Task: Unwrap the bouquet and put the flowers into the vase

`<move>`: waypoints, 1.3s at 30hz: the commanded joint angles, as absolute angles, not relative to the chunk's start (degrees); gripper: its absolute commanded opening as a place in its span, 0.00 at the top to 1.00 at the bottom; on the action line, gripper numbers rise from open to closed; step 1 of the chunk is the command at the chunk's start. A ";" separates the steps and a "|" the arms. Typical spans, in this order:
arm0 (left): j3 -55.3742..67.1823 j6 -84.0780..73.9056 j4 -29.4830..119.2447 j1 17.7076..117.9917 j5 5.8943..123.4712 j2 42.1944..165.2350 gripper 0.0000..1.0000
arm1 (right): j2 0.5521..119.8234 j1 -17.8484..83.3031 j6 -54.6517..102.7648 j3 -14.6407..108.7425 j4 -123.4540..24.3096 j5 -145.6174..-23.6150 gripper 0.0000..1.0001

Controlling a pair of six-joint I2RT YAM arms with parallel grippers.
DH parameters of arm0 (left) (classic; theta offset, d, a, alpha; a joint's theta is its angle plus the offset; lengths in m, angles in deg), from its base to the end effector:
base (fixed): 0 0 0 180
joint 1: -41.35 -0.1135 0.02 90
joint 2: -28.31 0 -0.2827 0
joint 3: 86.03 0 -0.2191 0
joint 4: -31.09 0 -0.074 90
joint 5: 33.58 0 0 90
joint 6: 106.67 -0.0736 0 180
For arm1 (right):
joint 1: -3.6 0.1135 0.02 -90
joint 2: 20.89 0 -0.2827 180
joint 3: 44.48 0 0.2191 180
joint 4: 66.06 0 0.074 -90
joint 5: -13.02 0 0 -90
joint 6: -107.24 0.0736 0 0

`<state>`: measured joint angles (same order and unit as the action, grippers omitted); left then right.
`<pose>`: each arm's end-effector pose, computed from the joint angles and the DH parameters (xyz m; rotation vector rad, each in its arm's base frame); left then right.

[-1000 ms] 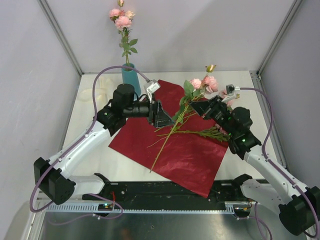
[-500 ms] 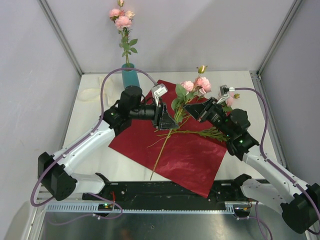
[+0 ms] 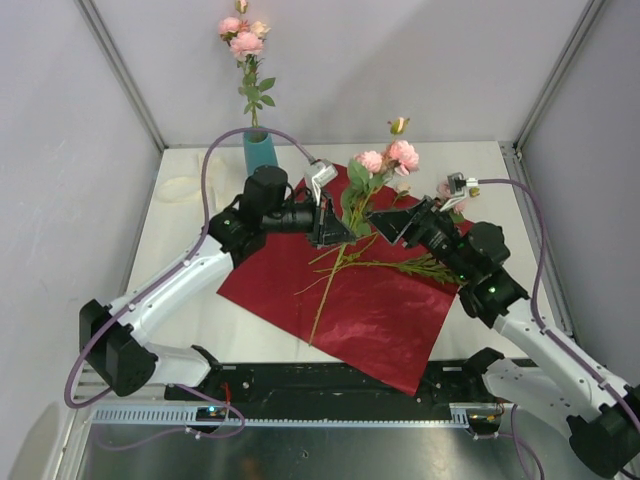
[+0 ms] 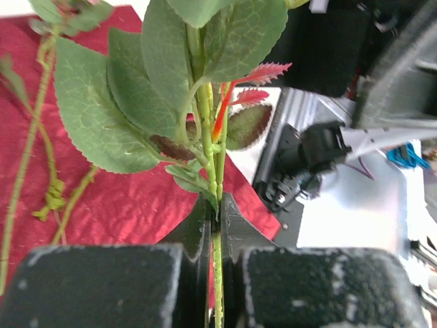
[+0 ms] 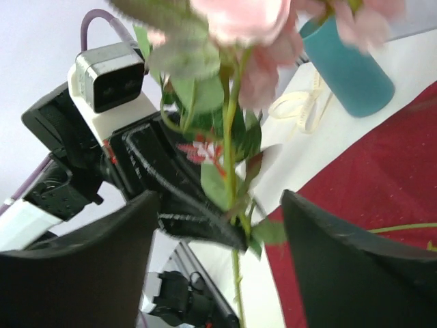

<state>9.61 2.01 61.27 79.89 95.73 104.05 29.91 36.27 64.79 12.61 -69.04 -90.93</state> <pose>0.1968 -0.2164 0.3722 0.8378 1.9192 -1.3008 0.1610 0.1243 0.3800 -0.0203 1.5519 1.3080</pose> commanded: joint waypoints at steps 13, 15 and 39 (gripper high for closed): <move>-18.23 -18.66 57.77 64.11 52.02 109.67 1.00 | 18.04 36.56 58.94 14.38 -56.26 -85.25 0.01; -24.16 -20.64 56.32 61.76 49.78 113.09 1.00 | 17.93 36.52 58.78 13.64 -56.83 -84.91 0.01; -38.52 -17.72 34.15 49.81 60.93 135.74 1.00 | 24.93 32.16 57.47 12.19 -61.52 -90.32 0.01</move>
